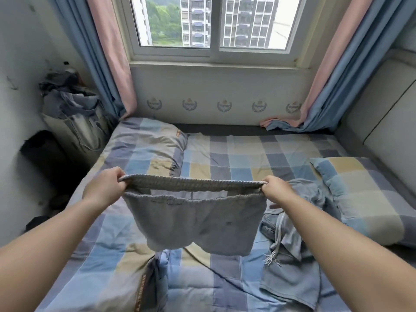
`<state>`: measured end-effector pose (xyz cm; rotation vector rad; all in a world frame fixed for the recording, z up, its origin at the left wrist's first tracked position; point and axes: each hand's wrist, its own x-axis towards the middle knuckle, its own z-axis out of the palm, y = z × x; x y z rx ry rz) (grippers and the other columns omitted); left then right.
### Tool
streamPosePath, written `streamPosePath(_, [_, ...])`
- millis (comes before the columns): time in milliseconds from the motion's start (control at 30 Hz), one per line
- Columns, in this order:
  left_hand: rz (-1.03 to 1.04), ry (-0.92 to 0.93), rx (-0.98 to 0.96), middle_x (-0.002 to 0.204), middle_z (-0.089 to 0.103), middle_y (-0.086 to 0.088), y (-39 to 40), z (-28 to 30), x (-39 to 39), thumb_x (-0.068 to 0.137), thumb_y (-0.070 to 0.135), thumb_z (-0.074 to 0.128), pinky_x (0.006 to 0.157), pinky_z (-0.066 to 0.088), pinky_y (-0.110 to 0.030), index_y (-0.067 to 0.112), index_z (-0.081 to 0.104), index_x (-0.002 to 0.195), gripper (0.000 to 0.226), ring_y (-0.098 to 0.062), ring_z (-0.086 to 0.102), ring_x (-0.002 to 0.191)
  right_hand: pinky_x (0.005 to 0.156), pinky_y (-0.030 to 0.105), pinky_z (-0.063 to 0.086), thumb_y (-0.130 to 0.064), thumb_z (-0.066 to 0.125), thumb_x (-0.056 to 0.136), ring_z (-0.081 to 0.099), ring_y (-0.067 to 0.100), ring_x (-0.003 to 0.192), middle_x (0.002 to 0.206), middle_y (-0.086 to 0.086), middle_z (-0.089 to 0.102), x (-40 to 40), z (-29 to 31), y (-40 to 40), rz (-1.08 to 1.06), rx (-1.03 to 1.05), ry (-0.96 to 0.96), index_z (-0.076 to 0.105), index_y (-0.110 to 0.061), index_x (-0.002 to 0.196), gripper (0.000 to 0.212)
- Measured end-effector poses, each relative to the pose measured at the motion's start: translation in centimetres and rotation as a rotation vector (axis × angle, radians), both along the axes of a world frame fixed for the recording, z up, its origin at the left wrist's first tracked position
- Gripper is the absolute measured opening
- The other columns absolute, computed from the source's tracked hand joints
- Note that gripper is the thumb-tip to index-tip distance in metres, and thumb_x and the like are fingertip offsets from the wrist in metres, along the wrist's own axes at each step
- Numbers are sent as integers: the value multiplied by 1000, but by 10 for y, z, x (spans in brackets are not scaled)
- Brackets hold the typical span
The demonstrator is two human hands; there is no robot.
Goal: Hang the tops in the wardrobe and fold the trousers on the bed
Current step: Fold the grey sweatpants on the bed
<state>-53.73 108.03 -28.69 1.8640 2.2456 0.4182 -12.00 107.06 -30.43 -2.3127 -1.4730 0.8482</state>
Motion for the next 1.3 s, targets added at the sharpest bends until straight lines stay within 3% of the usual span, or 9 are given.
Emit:
streamPosePath(100, [-31,57,-137,82,66,-10,7,-4,9,83,6,51,63,49,-36,14,58,85,10,-28,61,74,57,33,56,-1,33,89,59,27,83,102,12,56,7,-6,11,-137,-106,229,59,-17,95,31])
streamPosePath(233, [110,-410,-387,85,62,-16,20,-21,29,84,-9,40,53,55,-25,5,63,85,26,-23,60,71,72,34,58,1,42,87,71,26,92,109,19,68,33,-8,22,41,-530,56,58,0,110,28])
streamPosePath(333, [134,-579,-539,85,62,-16,26,-33,47,86,-8,39,52,51,-18,2,66,94,30,-19,58,71,58,28,58,4,36,90,72,20,74,95,15,67,52,-10,30,116,-647,116,57,-6,102,25])
streamPosePath(467, [95,-470,-553,98,67,-20,51,-48,66,85,0,42,65,52,-28,8,63,92,23,-21,59,75,56,28,57,4,29,92,68,15,67,89,8,59,71,-16,50,-29,-507,347,51,-14,90,29])
streamPosePath(600, [19,-338,-446,87,65,-16,84,-36,97,86,-2,41,47,49,-24,10,60,83,22,-21,61,65,57,28,50,5,27,91,65,18,68,88,8,59,85,-13,84,-91,-302,370,55,-14,102,35])
streamPosePath(700, [46,-414,-288,81,58,-18,113,-20,115,86,-9,37,39,53,-29,10,57,77,29,-31,62,64,63,30,49,4,31,91,60,18,64,89,10,60,93,6,114,-137,-108,376,63,-14,106,39])
streamPosePath(933, [99,-615,68,100,61,-26,164,20,124,87,-8,36,82,55,-50,7,58,84,27,-39,62,85,69,22,42,1,46,86,51,11,70,85,5,61,116,59,151,-88,247,273,71,-8,105,33])
streamPosePath(1200, [163,-618,83,92,66,-19,155,-20,124,83,-3,47,86,53,-52,22,58,70,30,-39,63,92,73,26,40,-1,52,84,55,18,83,86,5,65,112,17,129,-10,203,178,72,-11,99,27])
streamPosePath(1300, [138,-492,-1,96,69,-18,126,-67,125,82,-2,52,79,50,-38,18,65,77,25,-36,62,92,72,27,40,-4,55,83,56,19,82,86,6,67,109,-33,110,19,106,92,73,-12,99,26])
